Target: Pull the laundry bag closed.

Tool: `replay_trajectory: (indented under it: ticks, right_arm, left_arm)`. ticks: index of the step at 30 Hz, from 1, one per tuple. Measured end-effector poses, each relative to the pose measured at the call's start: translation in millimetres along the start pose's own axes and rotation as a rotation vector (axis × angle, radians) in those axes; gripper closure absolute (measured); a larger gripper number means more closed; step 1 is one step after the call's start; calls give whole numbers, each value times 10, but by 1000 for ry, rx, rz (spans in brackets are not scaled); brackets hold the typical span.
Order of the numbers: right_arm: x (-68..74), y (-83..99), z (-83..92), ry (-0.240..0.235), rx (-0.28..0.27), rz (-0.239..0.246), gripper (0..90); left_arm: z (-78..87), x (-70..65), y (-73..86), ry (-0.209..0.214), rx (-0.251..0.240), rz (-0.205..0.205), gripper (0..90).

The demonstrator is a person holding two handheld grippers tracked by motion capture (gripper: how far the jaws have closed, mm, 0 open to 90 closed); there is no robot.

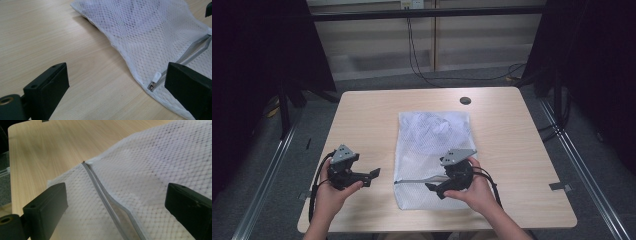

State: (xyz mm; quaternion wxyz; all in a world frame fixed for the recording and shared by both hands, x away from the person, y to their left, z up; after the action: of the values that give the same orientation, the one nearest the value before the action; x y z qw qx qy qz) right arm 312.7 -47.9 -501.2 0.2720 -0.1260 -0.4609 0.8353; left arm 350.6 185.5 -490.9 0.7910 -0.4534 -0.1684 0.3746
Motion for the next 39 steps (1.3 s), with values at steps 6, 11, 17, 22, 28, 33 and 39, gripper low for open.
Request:
replay_trajectory:
  ticks: [6, 11, 17, 22, 28, 33, 39]
  right_arm:
    - [50, -32, -114, -27, 6, -5, 71]
    - [110, -44, -222, -63, 26, 6, 126]
    - [163, -119, -325, -111, 5, -14, 186]
    - [181, -163, -379, -130, 0, -30, 258]
    - [196, -173, -482, -140, 0, -29, 326]
    - [221, -164, -567, -152, 14, -38, 385]
    - [284, -169, -697, -182, 31, -68, 477]
  left_arm:
    - [1, -7, 1, 1, 0, -1, 50]
    - [-8, -15, 3, 4, 0, 3, 50]
    - [-2, -1, 11, 5, 10, -5, 50]
    - [-16, -8, 24, 4, 17, -10, 50]
    - [-1, -20, 31, 10, 19, -9, 51]
    - [17, -14, 37, 12, 19, -7, 51]
    - [47, 4, 45, 8, 14, -3, 54]
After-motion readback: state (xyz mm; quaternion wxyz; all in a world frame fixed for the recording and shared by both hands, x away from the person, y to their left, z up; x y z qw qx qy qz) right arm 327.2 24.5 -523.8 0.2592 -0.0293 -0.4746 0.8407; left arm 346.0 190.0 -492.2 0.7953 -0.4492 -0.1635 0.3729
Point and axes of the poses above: each handheld gripper's, and its own axes: z roughly backward along the jaws, y roughly out of its underside, x roughly to its left, the point moved 9 cm from there along -z, roughly forward along the jaws, and after that the axes turned 4 degrees about -x, right-handed, at the moved point
